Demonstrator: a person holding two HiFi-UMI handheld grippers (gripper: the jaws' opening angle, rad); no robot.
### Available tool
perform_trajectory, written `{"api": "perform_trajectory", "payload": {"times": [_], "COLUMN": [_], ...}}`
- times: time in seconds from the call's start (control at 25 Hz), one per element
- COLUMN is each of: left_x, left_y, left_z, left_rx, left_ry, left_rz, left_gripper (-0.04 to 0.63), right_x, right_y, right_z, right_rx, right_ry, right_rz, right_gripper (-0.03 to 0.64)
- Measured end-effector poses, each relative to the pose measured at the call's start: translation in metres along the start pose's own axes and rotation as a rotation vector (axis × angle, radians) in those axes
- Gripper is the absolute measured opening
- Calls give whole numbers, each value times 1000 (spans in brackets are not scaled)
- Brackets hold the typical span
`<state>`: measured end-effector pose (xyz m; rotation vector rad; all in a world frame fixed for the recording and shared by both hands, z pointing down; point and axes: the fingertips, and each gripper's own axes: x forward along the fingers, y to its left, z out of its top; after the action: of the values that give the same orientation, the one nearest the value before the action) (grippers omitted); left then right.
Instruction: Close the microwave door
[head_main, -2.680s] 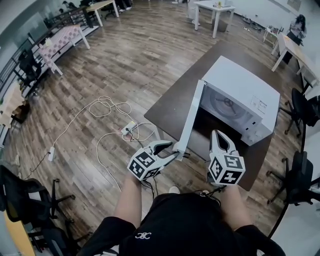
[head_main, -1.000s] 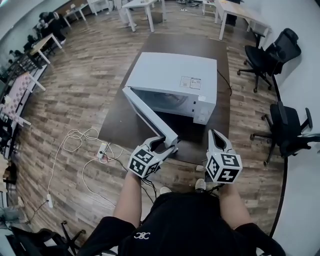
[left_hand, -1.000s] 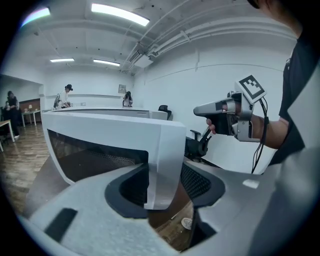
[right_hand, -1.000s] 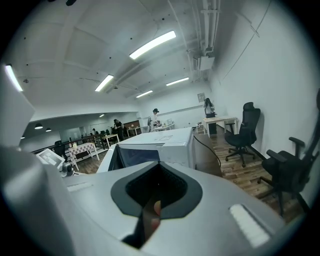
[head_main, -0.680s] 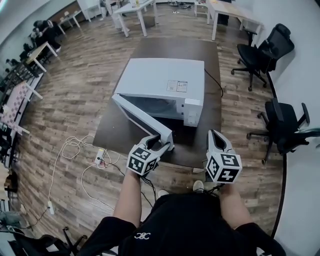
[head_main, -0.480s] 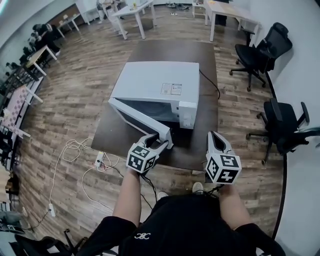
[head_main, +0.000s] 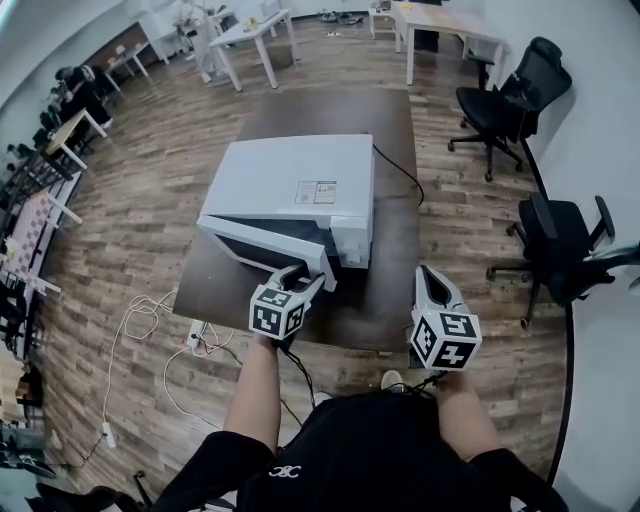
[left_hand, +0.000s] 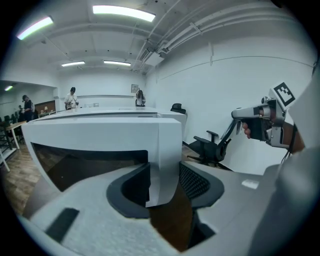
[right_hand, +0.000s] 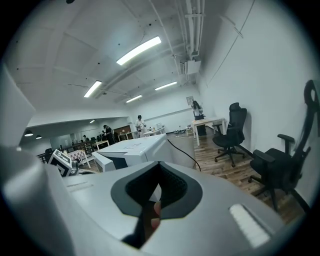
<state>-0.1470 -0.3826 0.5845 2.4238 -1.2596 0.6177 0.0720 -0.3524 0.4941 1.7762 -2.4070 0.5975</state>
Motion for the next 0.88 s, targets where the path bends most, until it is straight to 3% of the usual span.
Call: {"api": "perform_trajectory", "payload": {"times": [0.88], "left_x": [54], "left_y": [22], "left_z": [35], "left_rx": [-54], "left_ry": [-40], "left_rz": [90], "left_gripper": [202], "right_x": [32], "right_y": [-45], "right_z": [23], "right_rx": [10], "right_ry": [-18], "right_rz": [-5], "right_gripper": [8]}}
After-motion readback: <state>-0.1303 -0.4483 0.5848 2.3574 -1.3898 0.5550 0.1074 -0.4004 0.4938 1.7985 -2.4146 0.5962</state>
